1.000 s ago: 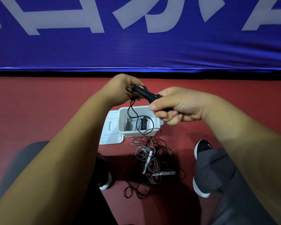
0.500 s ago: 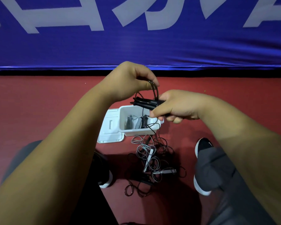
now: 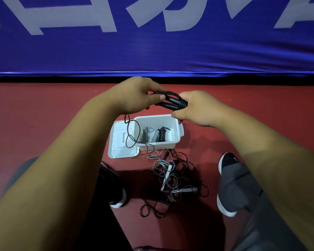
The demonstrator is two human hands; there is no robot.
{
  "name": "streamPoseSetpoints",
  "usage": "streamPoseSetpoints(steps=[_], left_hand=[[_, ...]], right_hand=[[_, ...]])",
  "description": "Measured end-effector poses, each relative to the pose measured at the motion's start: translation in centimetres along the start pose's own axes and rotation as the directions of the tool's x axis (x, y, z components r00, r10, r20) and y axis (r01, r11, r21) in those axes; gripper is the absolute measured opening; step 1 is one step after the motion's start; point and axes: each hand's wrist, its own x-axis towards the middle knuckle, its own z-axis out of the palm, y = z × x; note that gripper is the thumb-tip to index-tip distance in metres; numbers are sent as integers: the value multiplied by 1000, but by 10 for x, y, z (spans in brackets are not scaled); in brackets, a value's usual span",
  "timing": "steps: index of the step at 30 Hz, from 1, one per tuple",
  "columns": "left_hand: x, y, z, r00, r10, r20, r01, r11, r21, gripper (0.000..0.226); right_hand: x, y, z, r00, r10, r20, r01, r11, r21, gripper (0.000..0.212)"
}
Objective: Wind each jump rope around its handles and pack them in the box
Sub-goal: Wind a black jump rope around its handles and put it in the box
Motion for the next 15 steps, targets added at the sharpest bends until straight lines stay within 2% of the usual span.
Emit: streamPoseSetpoints(steps=[3, 6, 11, 15], left_hand=[[1, -2, -1, 998, -58, 25, 61, 990, -125, 32], [0, -4, -1, 992, -117, 48, 126, 960, -249, 31], [2, 1, 7, 948, -316, 37, 299, 845, -443, 57], [4, 2, 9, 953, -289, 91, 297, 837, -460, 71]], right_hand=[[1, 2, 1, 999, -11, -48, 10, 1000, -27, 20], [1, 3, 1, 996, -42, -74, 43, 999, 15, 24], [-1, 1, 1, 991, -78, -108, 83, 996, 40, 22], [0, 1, 0, 991, -71, -115, 79, 995, 68, 27]])
